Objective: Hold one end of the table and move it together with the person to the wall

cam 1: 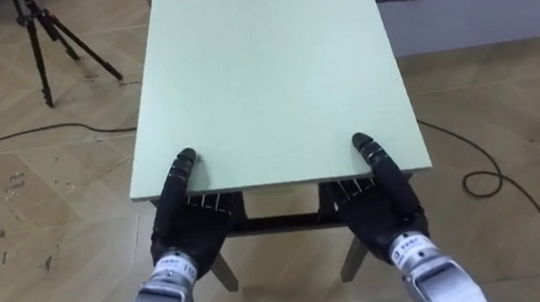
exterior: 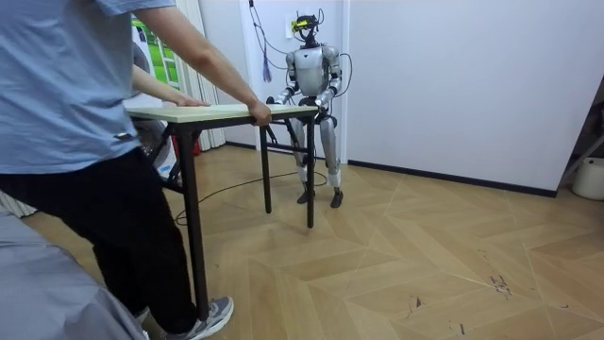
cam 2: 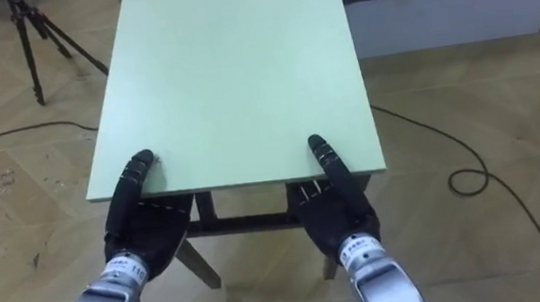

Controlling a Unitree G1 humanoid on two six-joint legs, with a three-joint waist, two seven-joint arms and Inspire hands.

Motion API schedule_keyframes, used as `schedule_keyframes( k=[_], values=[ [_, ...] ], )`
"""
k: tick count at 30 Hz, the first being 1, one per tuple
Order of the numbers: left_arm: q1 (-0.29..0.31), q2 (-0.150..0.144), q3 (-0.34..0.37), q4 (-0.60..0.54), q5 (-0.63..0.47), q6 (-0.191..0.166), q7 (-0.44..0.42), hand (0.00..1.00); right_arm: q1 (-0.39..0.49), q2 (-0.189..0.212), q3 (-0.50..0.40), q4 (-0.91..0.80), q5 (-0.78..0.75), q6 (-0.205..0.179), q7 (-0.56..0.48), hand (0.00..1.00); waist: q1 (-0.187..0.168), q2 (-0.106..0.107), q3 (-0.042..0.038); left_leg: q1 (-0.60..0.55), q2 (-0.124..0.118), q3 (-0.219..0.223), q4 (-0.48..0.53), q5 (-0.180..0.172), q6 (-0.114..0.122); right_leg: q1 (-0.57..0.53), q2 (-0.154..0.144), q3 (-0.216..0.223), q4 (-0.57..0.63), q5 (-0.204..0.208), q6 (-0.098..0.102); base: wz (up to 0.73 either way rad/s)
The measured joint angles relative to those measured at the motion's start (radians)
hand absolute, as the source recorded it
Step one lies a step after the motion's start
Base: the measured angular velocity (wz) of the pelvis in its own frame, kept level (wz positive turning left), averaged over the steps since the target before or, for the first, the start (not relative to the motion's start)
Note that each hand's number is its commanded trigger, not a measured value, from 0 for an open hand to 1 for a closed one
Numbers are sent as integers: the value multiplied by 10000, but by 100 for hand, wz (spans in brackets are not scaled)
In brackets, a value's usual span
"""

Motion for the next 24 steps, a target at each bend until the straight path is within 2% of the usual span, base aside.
schedule_keyframes(
  k=[1, 3, 5, 7, 9, 13, 16, 20, 23, 24],
  values=[
    [191, 3, -52, -133, 58, -148, -78, 100, 99, -37, 113, -80, -1, -66, 9, 100, 5, -25, -15, 0, 21, 1, 3, 0, 0, 1, 19, -9, 2, 0, 0, 0],
    [325, 8, -133, -247, 58, -206, -112, 100, 237, -39, 255, -192, -37, -315, 14, 100, 83, -61, -40, -27, 34, 0, -1, 0, 0, 1, 32, -14, 0, 0, 0, 0],
    [463, 23, -181, -382, 57, -249, -112, 100, 366, -140, 356, -366, -27, -358, 13, 100, 100, -100, -67, -65, 37, -2, -1, 0, 0, -12, 25, -14, -3, 0, 0, 0],
    [717, 63, -345, -635, 55, -434, -124, 100, 590, -293, 571, -635, 2, -535, 13, 100, 114, -139, -90, -98, 32, -2, -13, 0, 0, -41, 8, -7, -2, 1, 0, 0],
    [883, 58, -400, -673, 59, -506, -273, 100, 768, -284, 596, -766, 17, -561, 14, 100, 119, -150, -97, -89, 20, -2, -13, 0, 0, -27, -22, -1, -2, 1, 0, 0],
    [1243, 62, -592, -903, 58, -672, -353, 100, 1083, -364, 703, -1035, 32, -660, 23, 100, 118, -170, -104, -91, 5, -4, -17, 0, 0, -26, -20, -41, -3, 1, 0, 0],
    [1358, 66, -781, -962, 55, -890, -375, 100, 1215, -428, 923, -1110, 144, -982, 81, 100, 115, -184, -105, -110, 15, -4, -26, 0, 0, -30, -19, -123, -3, 0, 0, 1],
    [1466, 77, -1003, -997, 54, -1132, -400, 100, 1334, -485, 1031, -1114, 241, -1124, 222, 100, 116, -190, -100, -210, 22, -10, 6, 0, 0, -86, -6, -168, -8, 0, 1, 3],
    [1489, 116, -1290, -996, 48, -1436, -417, 100, 1381, -706, 1280, -1110, 394, -1459, 349, 100, 110, -238, -77, -354, 28, -14, 73, -1, 0, -170, -16, -251, -6, 0, 0, 8],
    [1489, 183, -1400, -995, 37, -1553, -484, 100, 1399, -785, 1395, -1109, 515, -1601, 428, 100, 111, -313, -76, -528, 31, -18, 268, -2, -2, -240, -29, -258, 9, 3, -5, 4]
  ],
)
